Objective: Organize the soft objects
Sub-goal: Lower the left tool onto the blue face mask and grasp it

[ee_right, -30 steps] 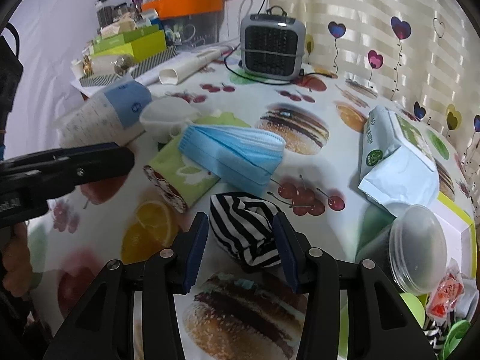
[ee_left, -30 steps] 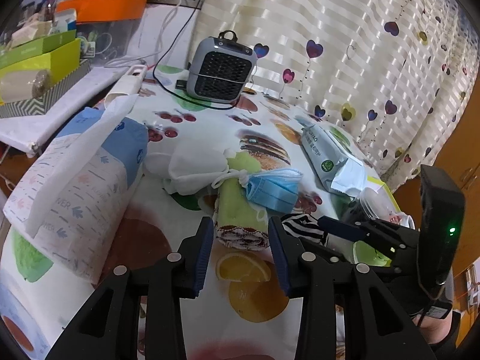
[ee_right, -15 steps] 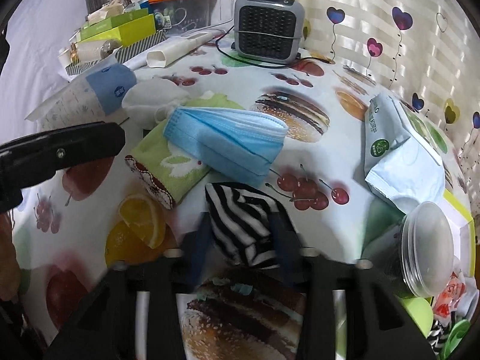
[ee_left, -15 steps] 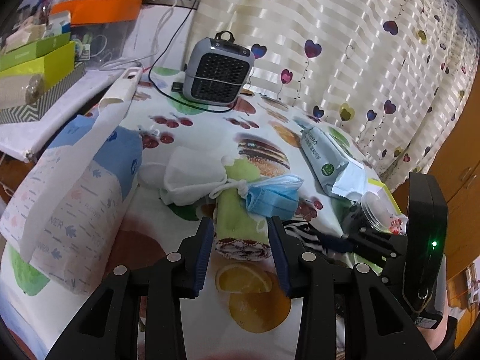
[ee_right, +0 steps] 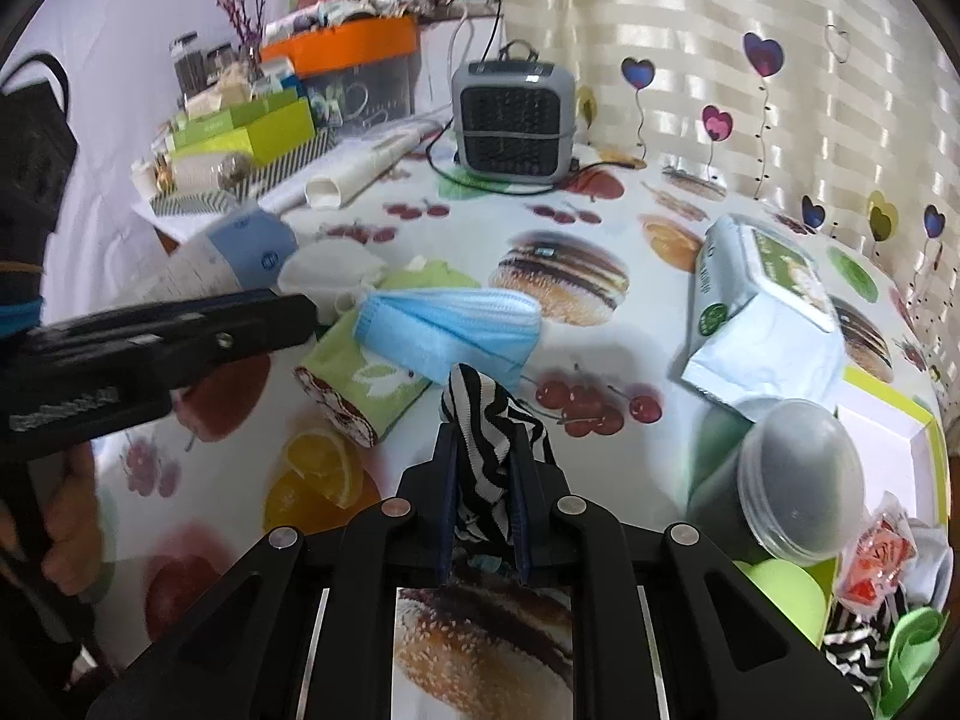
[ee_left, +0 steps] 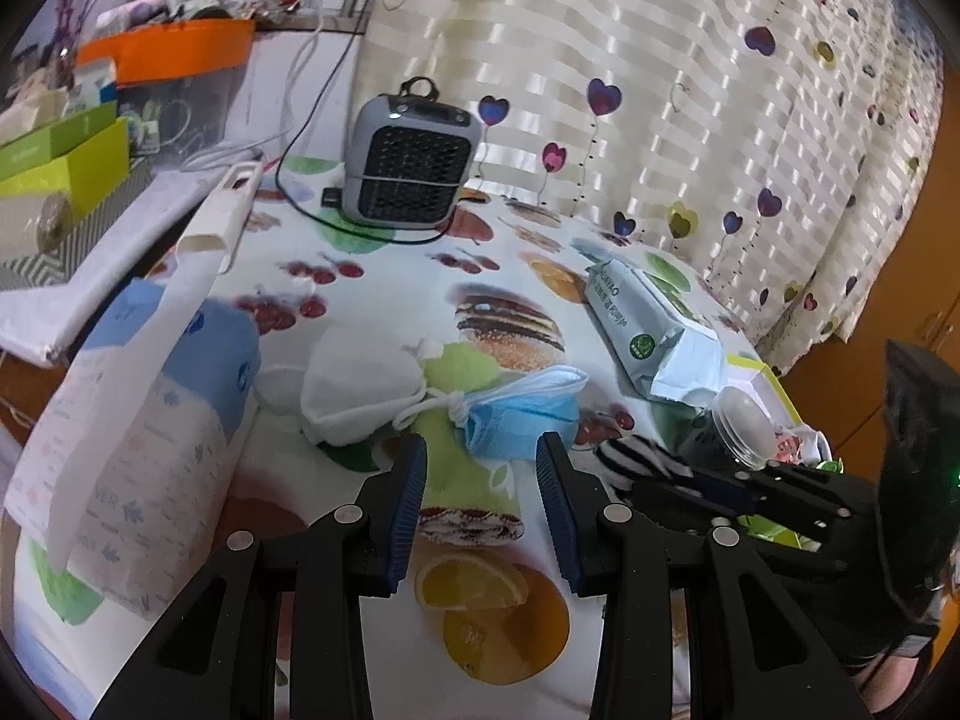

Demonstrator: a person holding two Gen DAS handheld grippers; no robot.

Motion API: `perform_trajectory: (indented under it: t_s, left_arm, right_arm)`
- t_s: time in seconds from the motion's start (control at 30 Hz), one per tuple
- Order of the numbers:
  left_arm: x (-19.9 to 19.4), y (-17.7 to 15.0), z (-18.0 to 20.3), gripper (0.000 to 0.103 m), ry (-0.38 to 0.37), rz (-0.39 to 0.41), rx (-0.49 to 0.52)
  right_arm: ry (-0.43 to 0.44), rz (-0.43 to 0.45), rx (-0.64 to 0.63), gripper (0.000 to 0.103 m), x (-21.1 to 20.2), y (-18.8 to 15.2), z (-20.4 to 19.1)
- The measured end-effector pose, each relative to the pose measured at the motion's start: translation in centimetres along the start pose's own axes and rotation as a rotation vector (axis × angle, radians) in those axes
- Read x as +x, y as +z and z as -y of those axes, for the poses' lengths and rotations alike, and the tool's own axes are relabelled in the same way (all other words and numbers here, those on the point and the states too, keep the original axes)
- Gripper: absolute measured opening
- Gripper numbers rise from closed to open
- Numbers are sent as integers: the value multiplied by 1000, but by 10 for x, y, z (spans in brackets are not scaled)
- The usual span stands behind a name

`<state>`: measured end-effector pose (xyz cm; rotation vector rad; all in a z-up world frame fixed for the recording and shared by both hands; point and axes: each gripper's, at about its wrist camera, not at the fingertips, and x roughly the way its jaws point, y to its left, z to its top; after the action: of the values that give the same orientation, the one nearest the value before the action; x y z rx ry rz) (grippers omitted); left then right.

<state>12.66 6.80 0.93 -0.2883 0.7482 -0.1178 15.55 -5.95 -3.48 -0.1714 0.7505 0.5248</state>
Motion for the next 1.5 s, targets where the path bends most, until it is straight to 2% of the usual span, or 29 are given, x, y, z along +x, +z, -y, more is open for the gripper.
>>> perform_trajectory:
  t_s: [0.17, 0.3, 0.6, 0.77, 1.07, 1.27, 1.5]
  left_arm:
    - [7, 9, 9, 37, -15, 2, 55]
    - [15, 16, 16, 47, -10, 8, 108]
    - [45, 28, 35, 48, -8, -32, 264]
    - [60, 20, 41, 48, -24, -94, 313]
    - [48, 8, 50, 48, -74, -116, 339]
    - [48, -1, 59, 48, -90, -148, 416]
    - [59, -9, 64, 48, -54, -167, 460]
  right_arm:
    - [14, 49, 12, 16, -17, 3, 2]
    - [20, 63, 25, 16, -23, 3, 6]
    - [19, 86, 54, 16, -31, 1, 19]
    - [12, 91, 67, 16, -34, 0, 24]
    - [9, 99, 86, 16, -38, -2, 29]
    - [7, 105, 86, 16, -42, -4, 30]
    - [7, 104, 92, 16, -44, -4, 32]
